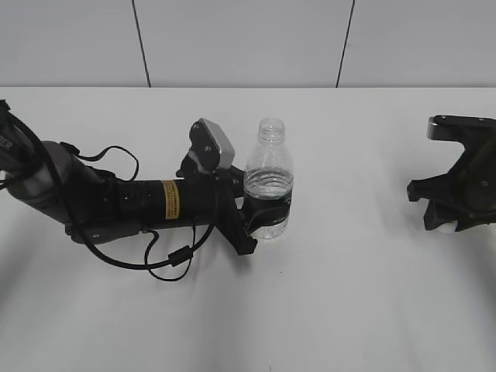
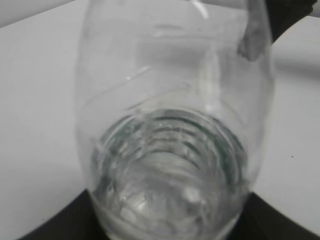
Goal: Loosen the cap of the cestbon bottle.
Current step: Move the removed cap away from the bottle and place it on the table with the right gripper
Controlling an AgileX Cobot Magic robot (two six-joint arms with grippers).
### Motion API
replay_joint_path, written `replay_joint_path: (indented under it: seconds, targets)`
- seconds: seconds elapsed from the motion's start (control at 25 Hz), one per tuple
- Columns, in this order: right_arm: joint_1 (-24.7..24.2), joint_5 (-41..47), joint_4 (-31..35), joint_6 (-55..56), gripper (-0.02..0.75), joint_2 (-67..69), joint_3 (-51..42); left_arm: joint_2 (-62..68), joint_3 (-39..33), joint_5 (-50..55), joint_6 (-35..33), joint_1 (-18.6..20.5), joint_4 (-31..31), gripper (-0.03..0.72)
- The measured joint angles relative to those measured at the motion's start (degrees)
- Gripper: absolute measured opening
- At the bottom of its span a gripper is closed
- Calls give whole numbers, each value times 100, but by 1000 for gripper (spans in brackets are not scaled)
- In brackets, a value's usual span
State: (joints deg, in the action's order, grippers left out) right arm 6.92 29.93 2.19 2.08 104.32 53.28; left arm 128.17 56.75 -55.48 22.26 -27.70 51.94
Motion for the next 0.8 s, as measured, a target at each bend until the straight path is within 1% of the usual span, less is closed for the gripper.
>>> replay_joint_path:
  seconds: [0.56, 0.8]
  targets:
    - [0, -48, -123, 7, 299, 299, -15, 0, 0, 7, 0, 0, -6, 345]
    - [0, -48, -152, 7, 315, 299, -15, 0, 0, 7, 0, 0, -6, 345]
